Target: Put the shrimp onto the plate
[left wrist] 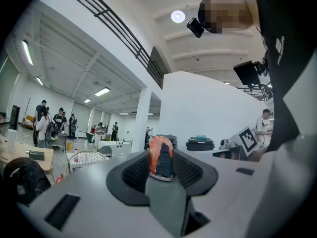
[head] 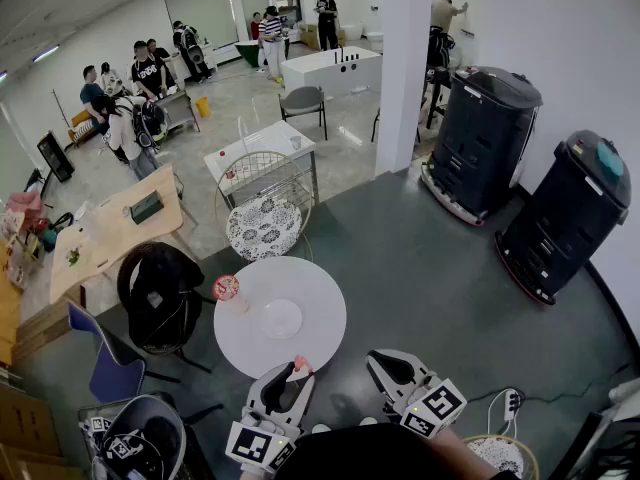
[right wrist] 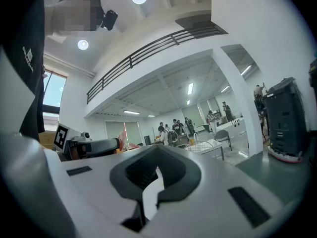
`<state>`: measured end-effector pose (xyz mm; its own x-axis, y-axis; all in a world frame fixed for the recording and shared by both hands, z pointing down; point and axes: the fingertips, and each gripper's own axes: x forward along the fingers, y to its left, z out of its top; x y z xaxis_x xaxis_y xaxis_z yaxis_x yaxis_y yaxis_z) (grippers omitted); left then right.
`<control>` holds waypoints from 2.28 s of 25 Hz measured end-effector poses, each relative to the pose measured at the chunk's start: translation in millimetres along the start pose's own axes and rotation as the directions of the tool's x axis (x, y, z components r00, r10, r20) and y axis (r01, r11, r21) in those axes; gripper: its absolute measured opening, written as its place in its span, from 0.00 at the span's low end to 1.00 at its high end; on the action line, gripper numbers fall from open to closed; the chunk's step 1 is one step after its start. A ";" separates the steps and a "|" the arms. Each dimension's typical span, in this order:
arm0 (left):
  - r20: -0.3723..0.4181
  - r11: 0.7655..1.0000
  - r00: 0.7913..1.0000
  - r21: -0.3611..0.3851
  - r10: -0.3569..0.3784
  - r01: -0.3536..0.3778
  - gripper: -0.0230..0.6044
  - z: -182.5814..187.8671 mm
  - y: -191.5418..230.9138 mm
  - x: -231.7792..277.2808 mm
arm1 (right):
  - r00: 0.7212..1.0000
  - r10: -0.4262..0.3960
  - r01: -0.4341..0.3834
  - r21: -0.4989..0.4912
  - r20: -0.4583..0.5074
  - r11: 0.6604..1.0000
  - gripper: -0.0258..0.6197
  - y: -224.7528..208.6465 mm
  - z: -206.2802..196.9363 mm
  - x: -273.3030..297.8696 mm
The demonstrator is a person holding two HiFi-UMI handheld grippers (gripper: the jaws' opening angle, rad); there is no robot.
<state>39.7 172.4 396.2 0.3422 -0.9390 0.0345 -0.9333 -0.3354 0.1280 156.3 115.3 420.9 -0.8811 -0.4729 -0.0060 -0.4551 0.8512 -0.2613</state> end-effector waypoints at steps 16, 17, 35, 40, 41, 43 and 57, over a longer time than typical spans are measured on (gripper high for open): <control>0.003 1.000 1.000 -0.011 0.003 -0.003 0.27 -5.4 25.9 -29.9 | 1.000 -0.023 0.023 0.045 0.005 0.999 0.07 24.2 -12.6 17.0; 0.003 1.000 1.000 -0.014 0.003 -0.003 0.27 -6.3 29.3 -33.4 | 1.000 -0.027 0.027 0.047 0.002 0.999 0.07 27.2 -15.2 19.0; 0.002 0.998 1.000 -0.054 0.025 -0.024 0.27 -22.1 69.3 -57.0 | 0.998 -0.034 0.037 0.076 -0.045 0.996 0.07 43.1 -44.0 52.1; 0.003 0.998 0.999 -0.051 0.036 -0.036 0.27 -20.9 76.3 -37.8 | 0.999 -0.024 0.028 0.081 -0.048 0.996 0.07 24.2 -41.6 66.7; 0.003 0.998 0.999 -0.049 0.039 -0.039 0.27 -20.5 77.7 -33.3 | 0.999 -0.019 0.023 0.082 -0.048 0.996 0.07 20.4 -40.9 69.6; -0.001 0.998 0.999 -0.042 0.044 -0.044 0.27 -19.4 80.4 -23.5 | 0.999 -0.008 0.012 0.080 -0.050 0.997 0.07 12.2 -38.6 75.0; -0.027 0.993 0.993 -0.045 0.111 -0.112 0.27 -23.6 108.8 37.2 | 0.997 0.049 -0.042 0.110 -0.060 0.993 0.07 -47.5 -32.3 116.9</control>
<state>-46.5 102.7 434.8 0.2393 -0.9680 0.0757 -0.9600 -0.2242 0.1679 70.8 26.9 463.8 -0.9085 -0.4160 0.0394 -0.4005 0.8403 -0.3653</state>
